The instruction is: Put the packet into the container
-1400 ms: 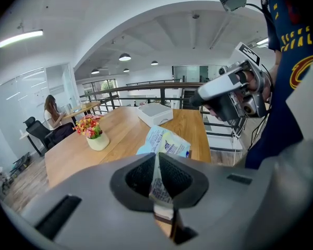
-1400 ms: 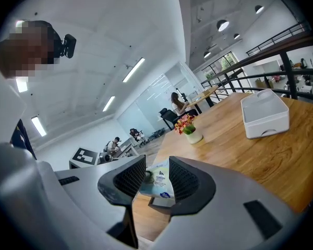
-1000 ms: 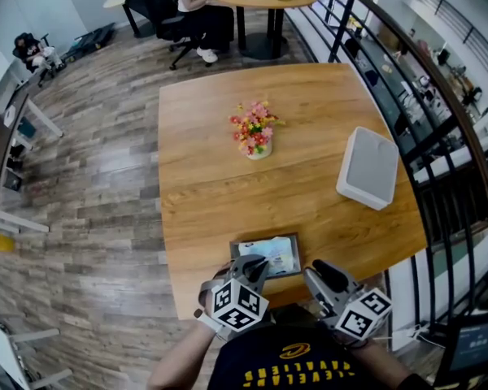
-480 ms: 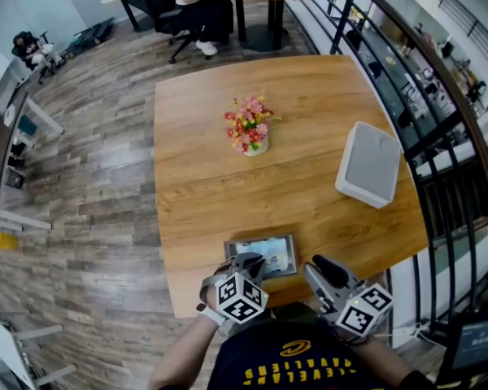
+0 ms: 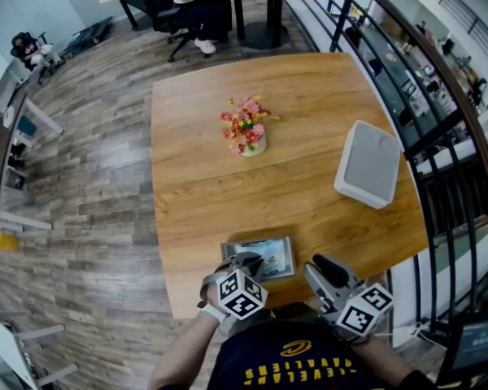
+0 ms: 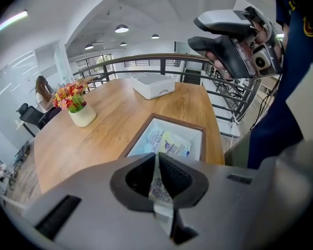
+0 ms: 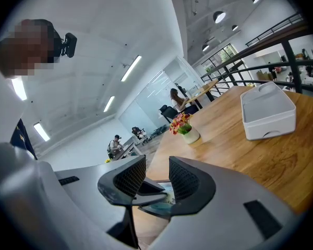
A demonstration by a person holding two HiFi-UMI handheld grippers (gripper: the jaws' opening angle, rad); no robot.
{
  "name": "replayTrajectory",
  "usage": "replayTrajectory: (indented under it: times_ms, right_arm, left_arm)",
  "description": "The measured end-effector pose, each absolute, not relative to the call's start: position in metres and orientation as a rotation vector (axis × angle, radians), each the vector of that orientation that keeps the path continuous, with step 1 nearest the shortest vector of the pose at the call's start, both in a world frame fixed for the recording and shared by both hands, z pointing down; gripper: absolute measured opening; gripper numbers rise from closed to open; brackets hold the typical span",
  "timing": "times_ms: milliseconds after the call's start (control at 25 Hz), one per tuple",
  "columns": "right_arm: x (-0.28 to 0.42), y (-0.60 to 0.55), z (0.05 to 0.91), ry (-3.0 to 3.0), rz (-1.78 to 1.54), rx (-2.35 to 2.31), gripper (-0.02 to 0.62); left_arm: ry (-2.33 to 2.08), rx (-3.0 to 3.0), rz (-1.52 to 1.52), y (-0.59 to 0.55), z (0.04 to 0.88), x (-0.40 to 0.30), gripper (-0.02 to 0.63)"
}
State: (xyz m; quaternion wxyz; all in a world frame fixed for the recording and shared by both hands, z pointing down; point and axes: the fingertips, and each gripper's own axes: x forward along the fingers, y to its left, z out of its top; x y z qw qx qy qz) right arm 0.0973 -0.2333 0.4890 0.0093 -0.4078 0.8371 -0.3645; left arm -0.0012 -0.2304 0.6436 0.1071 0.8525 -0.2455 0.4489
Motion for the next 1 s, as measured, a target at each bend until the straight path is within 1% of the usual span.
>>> replayTrajectory:
  times_ms: [760, 920, 1000]
  right_arm:
    - [0.1, -0.232, 0.492, 2.612, -1.133, -1.262, 0.144]
    - [0.099, -0.23, 0.49, 2.615, -1.129, -1.259, 0.144]
    - [0.099, -0.23, 0.489, 2.616, -1.125, -1.257, 0.144]
  left_arm:
    - [-0.76, 2.426, 1.429, -0.232, 0.667, -0.01, 0.018]
    - [-0.752, 2.411, 1.404, -0.231, 0.667, -0.011, 0.048]
    - [-0.771, 2.409, 1.393, -0.233, 0.666, -0.012, 0.085]
